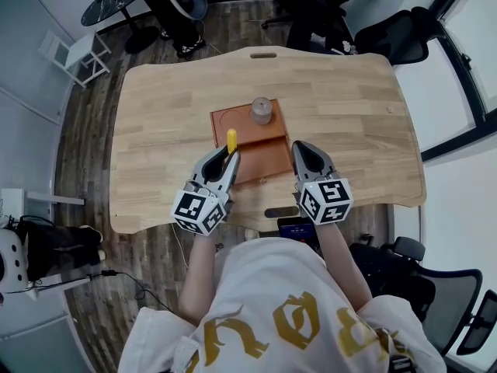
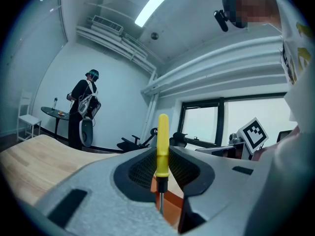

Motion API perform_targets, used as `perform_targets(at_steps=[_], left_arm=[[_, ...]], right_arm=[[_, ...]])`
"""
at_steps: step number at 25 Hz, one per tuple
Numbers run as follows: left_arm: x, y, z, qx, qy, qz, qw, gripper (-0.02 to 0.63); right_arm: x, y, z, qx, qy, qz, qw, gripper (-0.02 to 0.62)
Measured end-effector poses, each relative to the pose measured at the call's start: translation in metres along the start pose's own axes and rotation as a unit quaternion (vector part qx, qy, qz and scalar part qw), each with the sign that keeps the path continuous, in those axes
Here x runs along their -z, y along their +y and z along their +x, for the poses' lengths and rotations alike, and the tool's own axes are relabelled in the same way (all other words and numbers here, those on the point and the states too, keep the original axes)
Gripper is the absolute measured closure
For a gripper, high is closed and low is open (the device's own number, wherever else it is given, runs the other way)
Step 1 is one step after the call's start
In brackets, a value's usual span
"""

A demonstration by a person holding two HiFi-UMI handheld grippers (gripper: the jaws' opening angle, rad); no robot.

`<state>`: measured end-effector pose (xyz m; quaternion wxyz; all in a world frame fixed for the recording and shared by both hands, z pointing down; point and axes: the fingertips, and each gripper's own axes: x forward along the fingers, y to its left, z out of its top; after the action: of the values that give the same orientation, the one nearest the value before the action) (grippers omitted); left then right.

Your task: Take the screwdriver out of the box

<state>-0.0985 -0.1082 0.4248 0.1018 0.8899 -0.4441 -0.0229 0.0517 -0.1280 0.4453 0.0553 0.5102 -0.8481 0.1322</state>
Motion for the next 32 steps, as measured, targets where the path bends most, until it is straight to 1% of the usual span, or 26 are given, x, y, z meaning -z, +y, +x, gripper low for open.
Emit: perform_targets(at_steps=[12,18,22,32], left_arm=[[-0.003,-0.004,-0.001,-0.001,-0.006,0.009,0.9999,0.529],[-0.001,0.000,0.001,-0.005,-0.004,0.006,1.0000,0.529],[0.000,0.000,0.002,-0.006,-0.005,0.001,1.0000,0.529],[0.005,0.001,0.007,-0.003,0.003,0.001,1.0000,0.529]], right_arm=[[-0.004,0.003,0.000,0.002,-0.004,-0.008,1.000,0.584],[-0.001,-0.001,0.001,0.004,0.002,-0.010,1.000,0.584],[0.002,-0.002,0.000,0.010,0.007,-0.020,1.000,0.584],[0.007,-0.006,0.002,0.014,0.009,-0.017,1.000,0.584]])
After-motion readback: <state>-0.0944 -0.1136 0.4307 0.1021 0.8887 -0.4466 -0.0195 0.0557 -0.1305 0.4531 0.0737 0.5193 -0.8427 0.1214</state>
